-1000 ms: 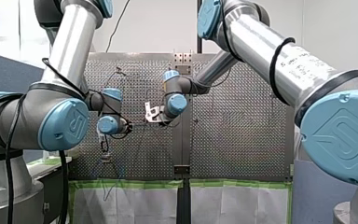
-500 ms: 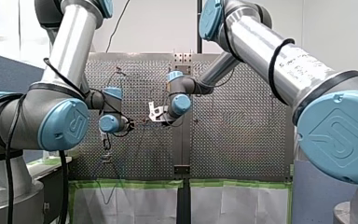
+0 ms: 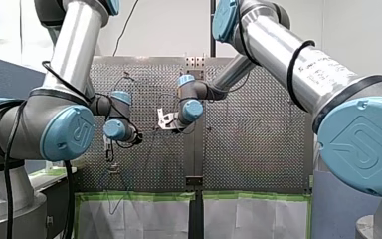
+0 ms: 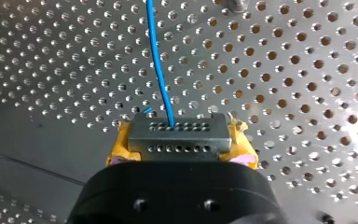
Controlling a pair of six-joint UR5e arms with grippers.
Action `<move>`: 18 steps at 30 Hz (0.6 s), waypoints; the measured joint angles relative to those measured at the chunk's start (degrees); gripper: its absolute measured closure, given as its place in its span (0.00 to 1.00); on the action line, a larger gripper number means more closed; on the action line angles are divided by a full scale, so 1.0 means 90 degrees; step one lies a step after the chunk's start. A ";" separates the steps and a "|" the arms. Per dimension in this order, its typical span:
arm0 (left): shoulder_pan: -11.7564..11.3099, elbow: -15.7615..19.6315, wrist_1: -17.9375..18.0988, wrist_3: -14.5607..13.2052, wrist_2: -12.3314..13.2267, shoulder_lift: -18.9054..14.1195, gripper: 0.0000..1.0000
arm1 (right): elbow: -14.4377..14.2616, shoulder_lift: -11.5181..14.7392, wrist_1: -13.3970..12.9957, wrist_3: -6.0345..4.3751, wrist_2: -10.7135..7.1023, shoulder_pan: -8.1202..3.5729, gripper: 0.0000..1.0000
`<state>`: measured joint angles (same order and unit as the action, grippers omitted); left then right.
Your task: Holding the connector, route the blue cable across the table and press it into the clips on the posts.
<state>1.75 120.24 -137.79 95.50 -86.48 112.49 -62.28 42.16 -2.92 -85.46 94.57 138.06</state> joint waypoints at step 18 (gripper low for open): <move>-0.0034 -0.0178 0.0578 0.0363 0.0116 0.0069 1.00 | -0.0001 0.0049 -0.0046 -0.0246 -0.0008 -0.0093 1.00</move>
<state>1.44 118.63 -132.59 98.77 -85.43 113.11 -62.29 42.60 -3.34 -87.68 94.50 137.22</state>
